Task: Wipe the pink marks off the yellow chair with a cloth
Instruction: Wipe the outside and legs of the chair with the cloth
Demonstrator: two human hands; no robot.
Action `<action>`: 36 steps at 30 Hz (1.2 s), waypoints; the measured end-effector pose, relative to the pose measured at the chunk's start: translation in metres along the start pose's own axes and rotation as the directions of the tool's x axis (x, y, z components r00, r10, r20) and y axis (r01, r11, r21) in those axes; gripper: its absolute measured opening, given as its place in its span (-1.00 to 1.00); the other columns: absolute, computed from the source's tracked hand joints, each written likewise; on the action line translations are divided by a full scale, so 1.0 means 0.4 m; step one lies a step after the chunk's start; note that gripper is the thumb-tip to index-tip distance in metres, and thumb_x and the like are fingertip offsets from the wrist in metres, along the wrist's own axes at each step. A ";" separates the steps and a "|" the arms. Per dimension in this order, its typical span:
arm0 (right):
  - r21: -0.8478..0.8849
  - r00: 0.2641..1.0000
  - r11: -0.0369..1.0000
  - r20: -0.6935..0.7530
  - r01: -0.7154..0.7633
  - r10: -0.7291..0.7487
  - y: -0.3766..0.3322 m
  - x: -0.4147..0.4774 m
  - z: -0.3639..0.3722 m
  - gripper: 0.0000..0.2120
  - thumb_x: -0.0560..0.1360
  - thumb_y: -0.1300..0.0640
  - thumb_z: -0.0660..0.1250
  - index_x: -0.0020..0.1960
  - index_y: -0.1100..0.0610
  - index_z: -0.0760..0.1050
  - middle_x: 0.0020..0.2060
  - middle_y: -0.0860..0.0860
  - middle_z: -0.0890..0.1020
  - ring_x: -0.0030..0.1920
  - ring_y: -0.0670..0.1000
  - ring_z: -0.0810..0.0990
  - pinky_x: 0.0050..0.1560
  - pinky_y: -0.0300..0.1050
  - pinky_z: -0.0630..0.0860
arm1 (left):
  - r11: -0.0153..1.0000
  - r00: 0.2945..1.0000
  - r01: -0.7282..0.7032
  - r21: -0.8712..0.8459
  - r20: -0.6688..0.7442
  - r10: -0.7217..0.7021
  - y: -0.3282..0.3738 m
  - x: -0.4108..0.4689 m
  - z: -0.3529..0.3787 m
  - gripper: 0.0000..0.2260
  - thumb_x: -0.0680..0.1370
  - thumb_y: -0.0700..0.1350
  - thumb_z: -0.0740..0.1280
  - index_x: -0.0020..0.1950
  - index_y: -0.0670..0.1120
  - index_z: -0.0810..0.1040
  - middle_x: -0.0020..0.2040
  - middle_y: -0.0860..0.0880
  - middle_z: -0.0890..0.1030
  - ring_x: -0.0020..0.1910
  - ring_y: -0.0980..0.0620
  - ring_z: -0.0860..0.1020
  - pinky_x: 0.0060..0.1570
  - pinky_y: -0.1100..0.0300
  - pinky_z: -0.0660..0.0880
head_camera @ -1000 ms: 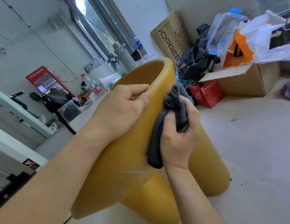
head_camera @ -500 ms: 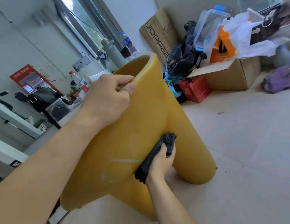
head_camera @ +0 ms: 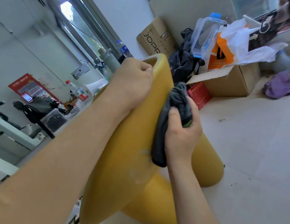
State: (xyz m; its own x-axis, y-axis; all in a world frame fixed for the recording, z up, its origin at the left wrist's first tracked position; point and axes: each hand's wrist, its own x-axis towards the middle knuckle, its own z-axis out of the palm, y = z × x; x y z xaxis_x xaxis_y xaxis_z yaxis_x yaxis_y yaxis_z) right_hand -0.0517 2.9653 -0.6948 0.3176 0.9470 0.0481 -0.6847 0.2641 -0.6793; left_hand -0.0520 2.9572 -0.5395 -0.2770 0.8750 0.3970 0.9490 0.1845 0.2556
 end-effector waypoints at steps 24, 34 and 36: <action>-0.160 0.848 0.833 -0.128 -0.530 0.515 0.232 -0.080 -0.041 -0.55 0.48 -0.14 0.16 0.31 -0.03 0.49 0.18 0.01 0.57 0.16 0.09 0.53 0.06 0.01 0.49 | 0.892 0.939 -0.338 0.300 0.172 0.298 -0.166 -0.215 -0.068 -0.46 0.59 0.11 0.12 0.53 0.17 -0.03 0.37 0.44 -0.01 0.21 0.70 -0.13 0.10 0.76 -0.17; 0.066 0.995 0.993 -0.012 -0.100 0.101 -0.099 -0.092 0.052 -0.71 0.41 0.15 0.37 0.11 -0.08 0.55 -0.05 -0.11 0.53 -0.04 -0.27 0.52 0.03 -0.37 0.41 | 0.969 0.969 -0.247 0.014 0.038 0.246 -0.140 -0.157 -0.056 -0.58 0.58 -0.08 0.28 0.43 0.12 0.35 0.27 0.37 0.41 0.23 0.42 0.40 0.28 0.37 0.35; 0.036 0.988 0.995 0.118 0.097 -0.101 -0.182 -0.021 0.066 -0.70 0.37 0.15 0.37 0.07 -0.11 0.56 -0.07 -0.07 0.52 -0.02 -0.17 0.53 0.06 -0.34 0.43 | 0.954 0.967 -0.241 -0.177 0.044 0.253 -0.093 -0.111 -0.023 -0.68 0.60 -0.16 0.19 0.34 0.05 0.47 0.23 0.16 0.57 0.24 0.18 0.50 0.28 0.12 0.42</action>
State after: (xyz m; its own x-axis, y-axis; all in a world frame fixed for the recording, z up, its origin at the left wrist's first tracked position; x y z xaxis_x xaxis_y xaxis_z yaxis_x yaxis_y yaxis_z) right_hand -0.0217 2.9428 -0.6265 0.3053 0.9304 0.2028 -0.6739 0.3615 -0.6444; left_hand -0.0763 2.9072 -0.5587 -0.0213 0.9122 0.4091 0.9458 -0.1142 0.3040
